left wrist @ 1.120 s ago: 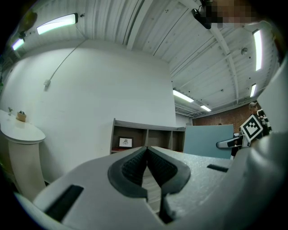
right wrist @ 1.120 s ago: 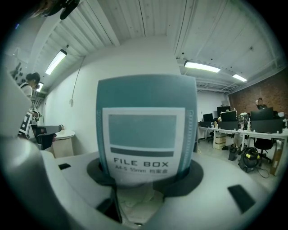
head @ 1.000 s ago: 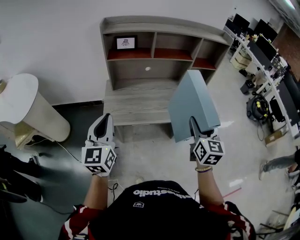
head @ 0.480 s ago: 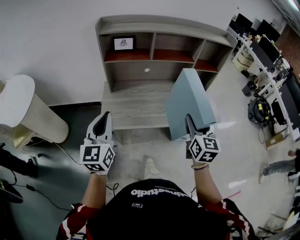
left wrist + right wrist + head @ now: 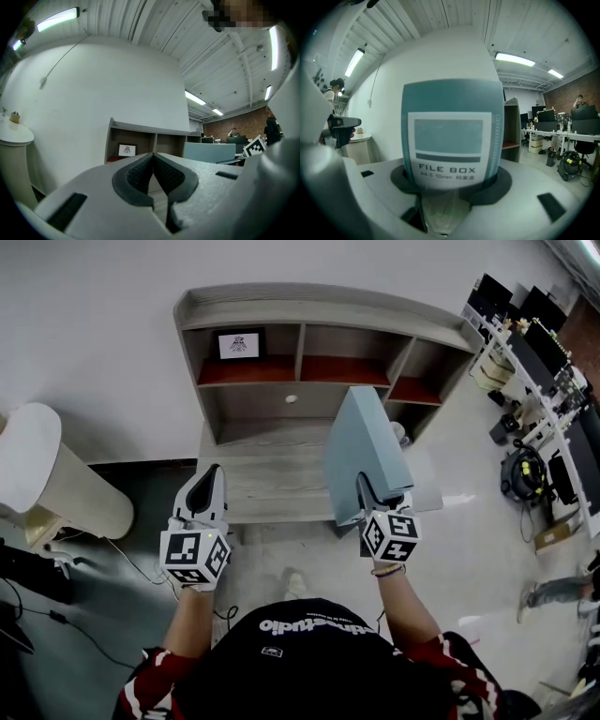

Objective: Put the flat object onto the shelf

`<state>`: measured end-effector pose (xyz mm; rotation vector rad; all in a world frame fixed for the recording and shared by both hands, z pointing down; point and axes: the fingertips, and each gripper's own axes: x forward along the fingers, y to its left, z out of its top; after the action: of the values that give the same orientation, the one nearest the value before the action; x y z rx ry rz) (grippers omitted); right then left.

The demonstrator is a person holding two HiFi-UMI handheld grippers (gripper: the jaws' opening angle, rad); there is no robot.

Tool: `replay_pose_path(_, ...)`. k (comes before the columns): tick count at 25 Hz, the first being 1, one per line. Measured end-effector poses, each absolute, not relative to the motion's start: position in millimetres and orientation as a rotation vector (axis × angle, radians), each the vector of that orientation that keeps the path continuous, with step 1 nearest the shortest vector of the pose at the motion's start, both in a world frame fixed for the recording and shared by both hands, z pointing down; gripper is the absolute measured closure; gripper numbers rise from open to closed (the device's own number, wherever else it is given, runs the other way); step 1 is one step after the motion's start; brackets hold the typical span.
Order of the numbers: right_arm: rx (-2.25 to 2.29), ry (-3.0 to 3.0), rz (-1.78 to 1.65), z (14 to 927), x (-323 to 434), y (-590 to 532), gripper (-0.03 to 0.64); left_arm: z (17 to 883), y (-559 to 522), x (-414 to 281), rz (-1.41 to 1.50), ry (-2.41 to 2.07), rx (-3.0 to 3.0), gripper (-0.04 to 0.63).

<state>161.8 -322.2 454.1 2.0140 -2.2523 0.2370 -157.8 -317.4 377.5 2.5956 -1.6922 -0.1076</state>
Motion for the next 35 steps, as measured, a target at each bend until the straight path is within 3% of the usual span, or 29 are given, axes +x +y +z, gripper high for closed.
replay_pose_path(18, 1.987, -2.149, 0.296, 551, 176, -421, 0.348, 410, -374, -132, 0.005, -1.693, 2.560, 0.588)
replay_pose_path(35, 1.992, -2.066, 0.352, 597, 173, -479, 0.349, 416, -397, -160, 0.045, -1.790, 2.486, 0.589)
